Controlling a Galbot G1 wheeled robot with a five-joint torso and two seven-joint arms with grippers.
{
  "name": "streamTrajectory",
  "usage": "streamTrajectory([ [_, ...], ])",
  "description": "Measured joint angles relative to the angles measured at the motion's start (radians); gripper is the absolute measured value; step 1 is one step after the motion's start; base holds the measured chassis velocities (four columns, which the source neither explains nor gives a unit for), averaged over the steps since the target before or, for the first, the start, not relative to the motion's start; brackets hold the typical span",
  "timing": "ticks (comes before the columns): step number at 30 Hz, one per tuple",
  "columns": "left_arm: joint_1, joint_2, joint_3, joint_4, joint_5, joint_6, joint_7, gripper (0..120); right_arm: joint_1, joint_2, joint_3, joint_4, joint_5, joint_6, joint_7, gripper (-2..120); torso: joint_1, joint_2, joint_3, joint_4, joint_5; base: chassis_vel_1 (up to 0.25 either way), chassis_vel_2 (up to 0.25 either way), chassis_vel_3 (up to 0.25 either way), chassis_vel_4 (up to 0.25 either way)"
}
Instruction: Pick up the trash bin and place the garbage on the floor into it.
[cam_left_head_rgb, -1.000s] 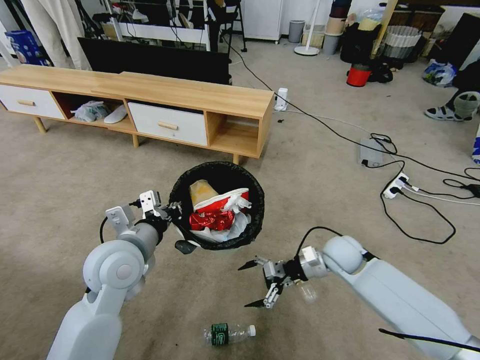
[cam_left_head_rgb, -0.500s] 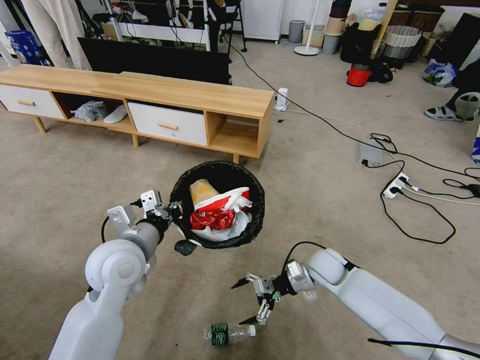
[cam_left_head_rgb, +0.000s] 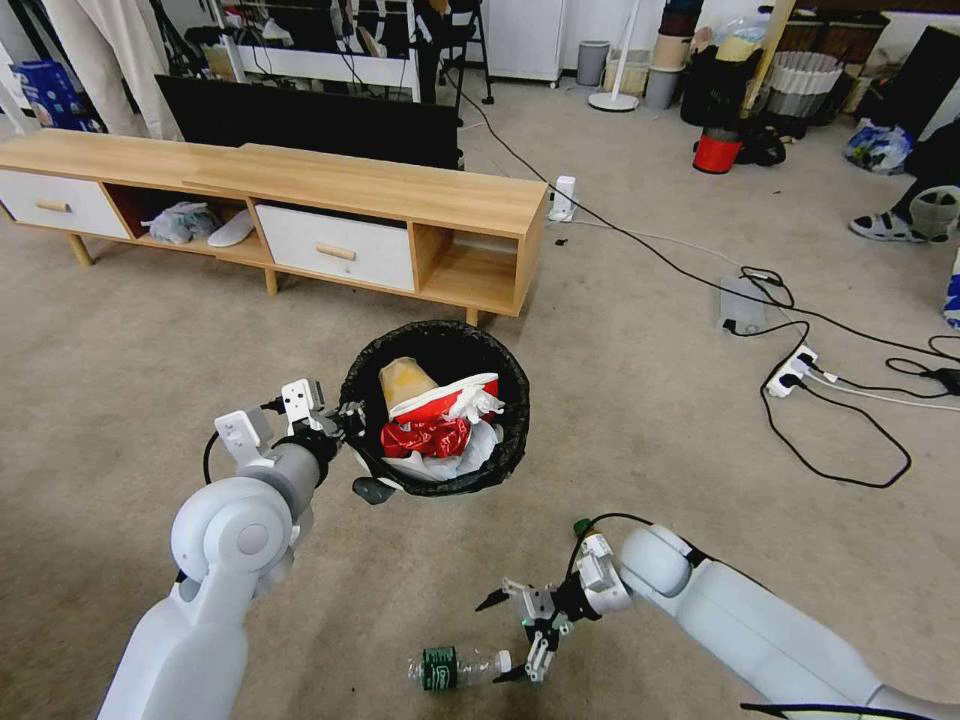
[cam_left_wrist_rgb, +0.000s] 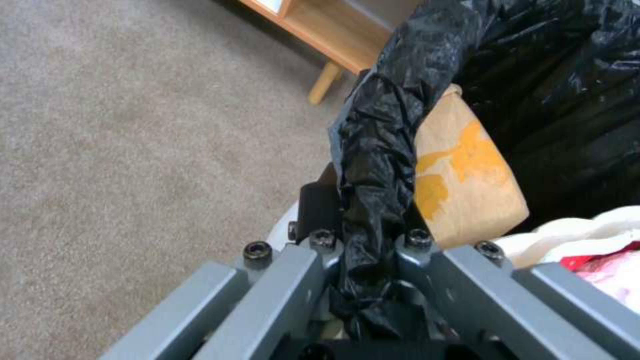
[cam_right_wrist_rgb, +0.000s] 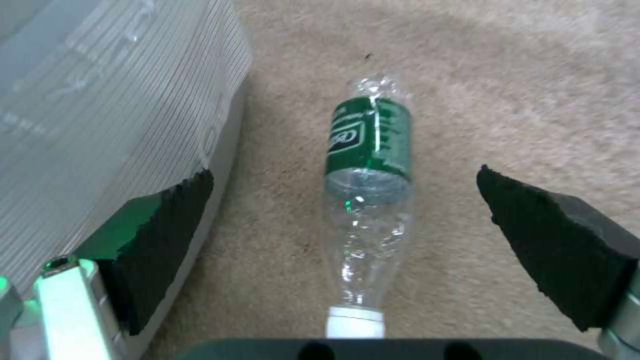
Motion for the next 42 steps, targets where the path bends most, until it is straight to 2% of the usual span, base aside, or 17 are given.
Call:
streamTrajectory([
  [13, 0.003, -0.004, -0.002, 0.0, 0.003, -0.001, 0.006, 3, 0.014, 0.055, -0.026, -0.106, -0.026, 0.024, -0.007, 100, 0.0, 0.0, 0.0, 0.0, 0.0, 0.0, 0.0, 0.0, 0.0],
  [37, 0.003, -0.012, 0.008, 0.015, 0.012, -0.002, 0.008, 3, 0.026, 0.133, 0.03, -0.279, -0.033, 0.094, -0.037, 100, 0.0, 0.0, 0.0, 0.0, 0.0, 0.0, 0.0, 0.0, 0.0],
  [42, 0.005, -0.014, 0.009, 0.016, 0.015, -0.003, 0.009, 3, 0.035, 0.178, 0.038, -0.338, -0.039, 0.117, -0.045, 100, 0.0, 0.0, 0.0, 0.0001, 0.0, 0.0, 0.0, 0.0, 0.0],
])
